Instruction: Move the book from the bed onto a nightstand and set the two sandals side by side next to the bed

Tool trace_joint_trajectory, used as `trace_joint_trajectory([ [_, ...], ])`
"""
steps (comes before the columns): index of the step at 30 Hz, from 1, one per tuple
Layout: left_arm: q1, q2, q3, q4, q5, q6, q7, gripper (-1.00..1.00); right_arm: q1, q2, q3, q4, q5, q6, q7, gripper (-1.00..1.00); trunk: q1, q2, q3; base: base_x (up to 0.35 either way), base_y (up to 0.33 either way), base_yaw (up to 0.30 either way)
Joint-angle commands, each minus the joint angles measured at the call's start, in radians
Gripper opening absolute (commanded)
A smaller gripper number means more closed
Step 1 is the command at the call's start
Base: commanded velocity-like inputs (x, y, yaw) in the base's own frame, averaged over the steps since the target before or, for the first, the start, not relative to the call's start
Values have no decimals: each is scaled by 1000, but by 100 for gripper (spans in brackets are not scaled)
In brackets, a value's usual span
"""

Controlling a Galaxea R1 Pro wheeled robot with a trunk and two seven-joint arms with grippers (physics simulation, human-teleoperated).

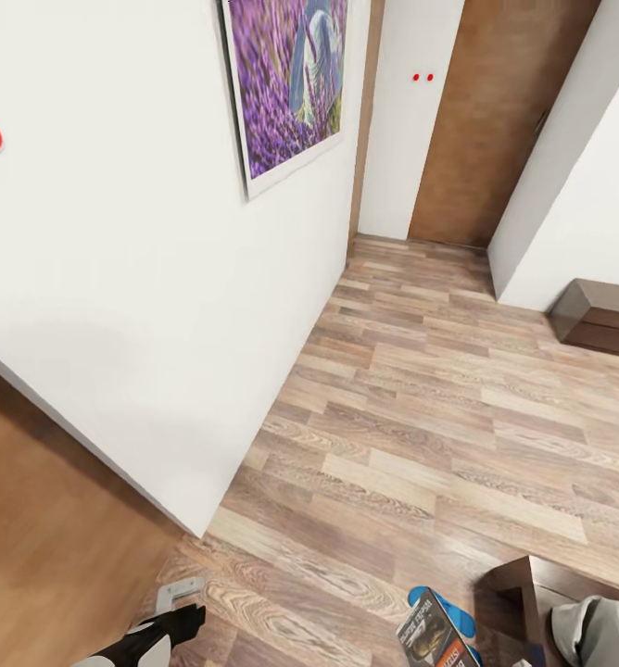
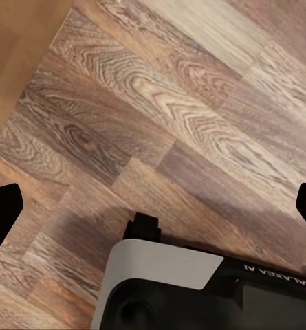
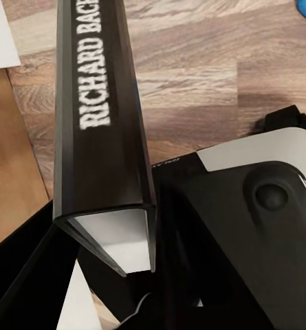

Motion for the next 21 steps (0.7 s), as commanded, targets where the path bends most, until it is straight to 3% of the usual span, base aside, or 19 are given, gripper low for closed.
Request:
trace_joint_trajectory([
  [1, -1, 0, 3, 1, 3, -3, 1, 100, 0, -1, 6, -1, -10, 8, 1, -100, 0, -1, 0, 0, 0, 0],
  [21, -1, -1, 3, 1, 3, -3, 1, 100, 0, -1, 6, -1, -10, 8, 1, -100, 0, -1, 33, 0, 0, 0],
])
